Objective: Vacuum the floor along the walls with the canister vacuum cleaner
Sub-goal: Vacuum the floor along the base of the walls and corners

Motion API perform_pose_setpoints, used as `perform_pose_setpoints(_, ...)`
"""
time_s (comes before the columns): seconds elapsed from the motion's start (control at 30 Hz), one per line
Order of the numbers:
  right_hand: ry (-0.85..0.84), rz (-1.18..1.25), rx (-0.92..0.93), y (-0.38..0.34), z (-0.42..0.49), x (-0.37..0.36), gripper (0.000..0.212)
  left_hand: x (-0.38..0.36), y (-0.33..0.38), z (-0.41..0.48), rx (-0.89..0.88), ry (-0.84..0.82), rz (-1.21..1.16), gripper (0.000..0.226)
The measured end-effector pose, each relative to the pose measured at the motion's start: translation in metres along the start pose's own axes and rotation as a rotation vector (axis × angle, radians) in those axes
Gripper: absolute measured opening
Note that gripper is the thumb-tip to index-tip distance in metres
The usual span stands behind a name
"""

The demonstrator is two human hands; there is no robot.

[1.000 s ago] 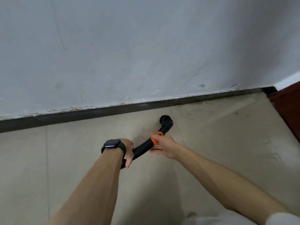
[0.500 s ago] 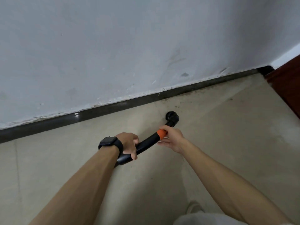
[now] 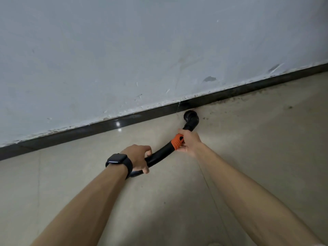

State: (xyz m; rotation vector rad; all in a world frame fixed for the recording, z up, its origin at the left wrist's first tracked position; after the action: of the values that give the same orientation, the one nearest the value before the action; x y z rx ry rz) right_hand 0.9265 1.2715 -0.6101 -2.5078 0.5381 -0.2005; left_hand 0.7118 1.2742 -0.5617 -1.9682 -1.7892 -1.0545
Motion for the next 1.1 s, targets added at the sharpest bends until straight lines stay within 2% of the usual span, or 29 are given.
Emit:
perform_pose_setpoints(0.27, -0.077, -0.009, 0.040, -0.013, 0.012, -0.009, 0.041, -0.007, 0.002, -0.003, 0.051, 0.076, -0.025, 0.048)
perform_pose_setpoints(0.4, -0.066, 0.091, 0.054, -0.021, 0.013, -0.003, 0.032, -0.002, 0.008, -0.010, 0.077, 0.075, 0.007, 0.046)
perform_pose_setpoints(0.57, -0.098, 0.269, -0.042, -0.007, 0.007, 0.017, 0.050, 0.017, 0.005, -0.034, 0.158, -0.129, 0.141, 0.050)
perform_pose_setpoints(0.63, -0.089, 0.269, -0.104, 0.009, -0.003, 0.016, 0.044, 0.020, -0.005, -0.048, 0.197, -0.207, 0.218, 0.053)
perform_pose_setpoints(0.73, -0.073, 0.135, -0.175, 0.050, -0.024, 0.007, 0.036, 0.017, -0.029, -0.066, 0.245, -0.321, 0.364, 0.052)
perform_pose_setpoints(0.83, -0.128, 0.080, -0.276, 0.101, -0.058, -0.008, 0.027, 0.006, -0.067, -0.080, 0.294, -0.423, 0.521, 0.036)
perform_pose_setpoints(0.97, -0.230, 0.152, -0.403, 0.154, -0.096, -0.023, 0.025, -0.022, -0.111, -0.107, 0.322, -0.331, 0.589, 0.021)
perform_pose_setpoints(1.1, -0.182, 0.128, -0.315, 0.155, -0.089, -0.034, 0.034, -0.034, -0.136, -0.115, 0.250, -0.121, 0.532, 0.020)
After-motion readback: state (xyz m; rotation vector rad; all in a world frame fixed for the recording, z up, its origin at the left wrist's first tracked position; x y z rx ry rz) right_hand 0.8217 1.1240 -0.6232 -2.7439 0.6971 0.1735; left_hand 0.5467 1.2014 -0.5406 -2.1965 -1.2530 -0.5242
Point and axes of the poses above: each hand's wrist, its own z-axis towards the middle knuckle, its own x-axis out of the back of the hand, y = z × x, the point moved 2 cm from there along z, towards the middle knuckle, and after that the axes turned 1 degree about -z, right-handed, at the moved point
